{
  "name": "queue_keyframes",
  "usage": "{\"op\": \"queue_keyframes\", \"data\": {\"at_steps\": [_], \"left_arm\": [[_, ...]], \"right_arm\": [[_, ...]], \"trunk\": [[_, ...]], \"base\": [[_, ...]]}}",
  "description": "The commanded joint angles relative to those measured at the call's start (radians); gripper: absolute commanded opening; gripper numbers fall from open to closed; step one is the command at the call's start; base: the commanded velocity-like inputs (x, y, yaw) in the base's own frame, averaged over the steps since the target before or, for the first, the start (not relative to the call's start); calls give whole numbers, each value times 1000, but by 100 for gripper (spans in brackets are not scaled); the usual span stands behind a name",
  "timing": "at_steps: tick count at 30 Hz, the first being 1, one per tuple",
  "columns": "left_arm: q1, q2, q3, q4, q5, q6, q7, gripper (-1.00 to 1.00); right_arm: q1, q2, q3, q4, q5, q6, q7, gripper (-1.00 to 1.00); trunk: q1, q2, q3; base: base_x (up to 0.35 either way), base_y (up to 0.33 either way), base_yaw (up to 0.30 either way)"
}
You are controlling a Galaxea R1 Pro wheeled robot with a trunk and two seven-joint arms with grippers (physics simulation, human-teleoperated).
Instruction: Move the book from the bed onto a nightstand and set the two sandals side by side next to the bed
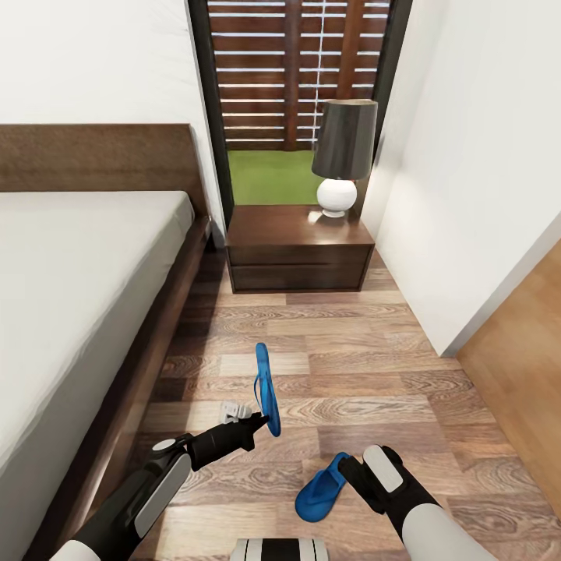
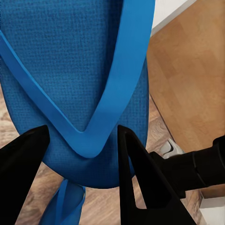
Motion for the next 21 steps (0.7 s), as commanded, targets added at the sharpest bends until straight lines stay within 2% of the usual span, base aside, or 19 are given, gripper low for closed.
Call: {"op": "queue_keyframes", "data": {"at_steps": [1, 11, 15, 21], "left_arm": [[-1, 1, -1, -1, 11, 9, 0, -100], [-1, 1, -1, -1, 11, 9, -1, -100], [-1, 1, -2, -1, 11, 9, -1, -100], [-1, 1, -3, -1, 11, 9, -1, -100]], "right_arm": [[0, 1, -5, -2, -4, 3, -6, 100], [0, 2, -4, -3, -4, 3, -6, 100], [0, 2, -4, -3, -4, 3, -5, 100], [0, 2, -4, -3, -4, 3, -5, 100]], "trunk": [[0, 0, -1], [0, 0, -1], [0, 0, -1], [0, 0, -1]], "base": [[0, 0, 0], [5, 0, 0], [184, 0, 0], [42, 0, 0]]}}
